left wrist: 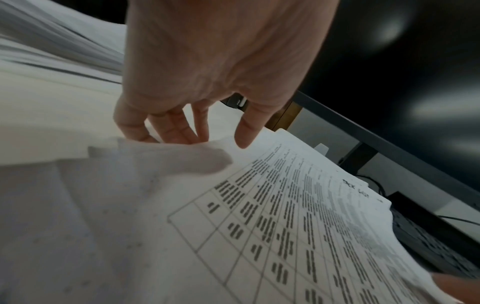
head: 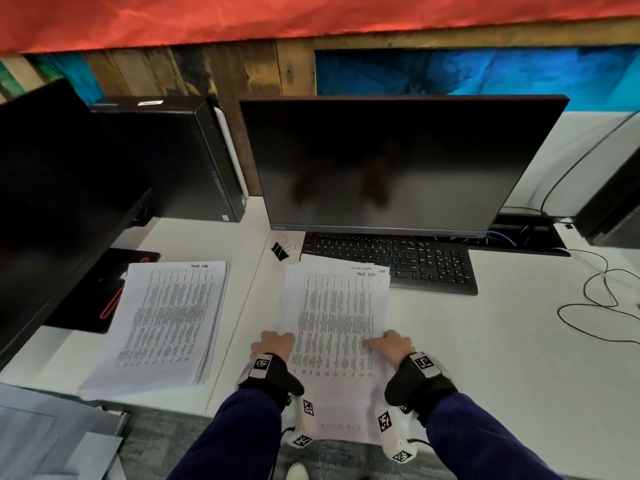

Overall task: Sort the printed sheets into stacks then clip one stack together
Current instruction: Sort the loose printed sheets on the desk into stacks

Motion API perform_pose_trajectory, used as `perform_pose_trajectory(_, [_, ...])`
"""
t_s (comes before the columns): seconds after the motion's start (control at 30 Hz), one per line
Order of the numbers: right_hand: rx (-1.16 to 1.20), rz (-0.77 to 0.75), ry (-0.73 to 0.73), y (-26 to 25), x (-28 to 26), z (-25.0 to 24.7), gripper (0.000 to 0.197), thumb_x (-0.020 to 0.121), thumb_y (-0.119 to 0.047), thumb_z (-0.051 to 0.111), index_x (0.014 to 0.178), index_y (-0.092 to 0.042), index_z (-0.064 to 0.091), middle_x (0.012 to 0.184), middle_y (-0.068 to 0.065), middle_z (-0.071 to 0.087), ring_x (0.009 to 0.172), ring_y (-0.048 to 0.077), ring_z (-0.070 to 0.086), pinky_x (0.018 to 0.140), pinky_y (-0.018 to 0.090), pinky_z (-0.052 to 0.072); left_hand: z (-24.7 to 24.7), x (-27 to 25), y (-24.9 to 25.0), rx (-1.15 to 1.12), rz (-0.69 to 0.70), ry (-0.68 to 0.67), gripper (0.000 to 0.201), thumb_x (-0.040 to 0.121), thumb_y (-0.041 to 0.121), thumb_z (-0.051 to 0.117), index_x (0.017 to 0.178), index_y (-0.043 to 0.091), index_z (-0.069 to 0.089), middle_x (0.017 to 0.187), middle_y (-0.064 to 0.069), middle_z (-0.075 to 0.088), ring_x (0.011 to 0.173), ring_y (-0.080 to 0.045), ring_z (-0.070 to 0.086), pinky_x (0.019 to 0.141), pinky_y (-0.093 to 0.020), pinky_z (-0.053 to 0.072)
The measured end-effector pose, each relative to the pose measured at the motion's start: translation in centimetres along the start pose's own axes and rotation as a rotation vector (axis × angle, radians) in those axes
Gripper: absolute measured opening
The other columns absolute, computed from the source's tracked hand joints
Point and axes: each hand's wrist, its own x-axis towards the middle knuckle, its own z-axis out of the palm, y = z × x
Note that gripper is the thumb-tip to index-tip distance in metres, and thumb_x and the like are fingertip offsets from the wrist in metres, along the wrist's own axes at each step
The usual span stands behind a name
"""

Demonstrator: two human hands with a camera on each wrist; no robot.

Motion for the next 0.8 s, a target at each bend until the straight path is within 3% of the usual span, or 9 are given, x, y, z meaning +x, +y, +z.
perform_pose_trajectory(0.1, [0.066, 0.032, 0.031, -0.4, 0.4, 0.6, 0.049, 0.086, -0.019, 0.054, 0.13, -0.005, 0.04, 0.134, 0.017, 0.034, 0.121, 0.037, 0.043, 0.105, 0.041, 0.039, 0.3, -0.5, 0.4, -0.052, 0.002, 0.016, 0.062, 0.087, 0.023, 0.048, 0.143, 0.008, 0.027, 0.142, -0.017, 0.031, 0.122, -0.033, 0.044, 0.097, -0.038, 0.037])
perform_pose_trajectory(0.23, [0.281, -0.068, 0.001, -0.8, 0.8, 1.1, 0.04, 0.087, 0.002, 0.044, 0.126, 0.005, 0.039, 0.117, 0.017, 0.052, 0.113, 0.035, 0.053, 0.096, 0.04, 0.046, 1.2, -0.4, 0.5, -0.251, 0.035, 0.018, 0.058, 0.088, 0.009, 0.05, 0.14, 0.0, 0.025, 0.141, -0.021, 0.035, 0.124, -0.034, 0.044, 0.101, -0.036, 0.037])
perform_pose_trajectory(0.37, [0.289, -0.352, -0.071, -0.9, -1.2, 0.1, 0.04, 0.079, 0.007, 0.044, 0.11, -0.015, 0.057, 0.102, 0.009, 0.068, 0.097, 0.028, 0.066, 0.087, 0.045, 0.055, 0.8, -0.1, 0.3, -0.444, 0.022, -0.033, 0.069, 0.087, 0.007, 0.059, 0.142, -0.005, 0.019, 0.141, -0.022, 0.039, 0.127, -0.035, 0.042, 0.101, -0.035, 0.036])
perform_pose_trajectory(0.43, [0.302, -0.488, -0.096, -1.5, -3.0, -1.3, 0.041, 0.082, 0.009, 0.046, 0.106, -0.022, 0.059, 0.103, 0.007, 0.069, 0.094, 0.023, 0.068, 0.082, 0.039, 0.057, 0.2, -0.5, 0.9, -0.526, 0.061, -0.056, 0.067, 0.088, 0.006, 0.059, 0.143, -0.006, 0.021, 0.141, -0.02, 0.039, 0.13, -0.035, 0.041, 0.101, -0.035, 0.036])
perform_pose_trajectory(0.53, [0.436, -0.609, -0.091, -2.9, -4.9, -4.0, 0.04, 0.085, 0.011, 0.046, 0.103, -0.021, 0.062, 0.098, 0.005, 0.069, 0.085, 0.019, 0.068, 0.072, 0.031, 0.055, -1.1, -1.8, 2.8, -0.671, 0.23, -0.005, 0.05, 0.089, 0.005, 0.054, 0.136, 0.005, 0.036, 0.138, -0.013, 0.046, 0.123, -0.031, 0.048, 0.102, -0.035, 0.038])
perform_pose_trajectory(0.63, [0.542, -0.716, -0.014, -4.8, -6.0, -6.0, 0.027, 0.083, 0.012, 0.048, 0.1, -0.006, 0.059, 0.09, 0.01, 0.059, 0.081, 0.018, 0.053, 0.071, 0.031, 0.042, -2.3, -4.9, 5.2, -0.786, 0.484, 0.069, 0.054, 0.096, 0.007, 0.045, 0.145, 0.016, 0.024, 0.132, 0.011, 0.034, 0.123, -0.01, 0.036, 0.105, -0.026, 0.026])
perform_pose_trajectory(0.73, [0.655, -0.788, 0.01, -6.7, -7.1, -6.8, 0.029, 0.083, 0.01, 0.053, 0.102, -0.012, 0.059, 0.098, 0.021, 0.061, 0.09, 0.019, 0.055, 0.081, 0.037, 0.042, -2.0, -7.4, 7.2, -0.819, 0.693, 0.103, 0.059, 0.099, 0.008, 0.041, 0.149, 0.015, 0.011, 0.13, 0.015, 0.025, 0.123, -0.002, 0.027, 0.102, -0.018, 0.022])
perform_pose_trajectory(0.8, [0.728, -0.797, 0.004, -7.4, -7.7, -6.9, 0.04, 0.083, 0.011, 0.057, 0.11, -0.018, 0.059, 0.108, 0.013, 0.066, 0.097, 0.019, 0.061, 0.088, 0.035, 0.048, -1.4, -7.8, 7.5, -0.776, 0.756, 0.192, 0.052, 0.096, 0.005, 0.045, 0.141, 0.016, 0.022, 0.136, 0.009, 0.037, 0.124, -0.008, 0.04, 0.104, -0.022, 0.031])
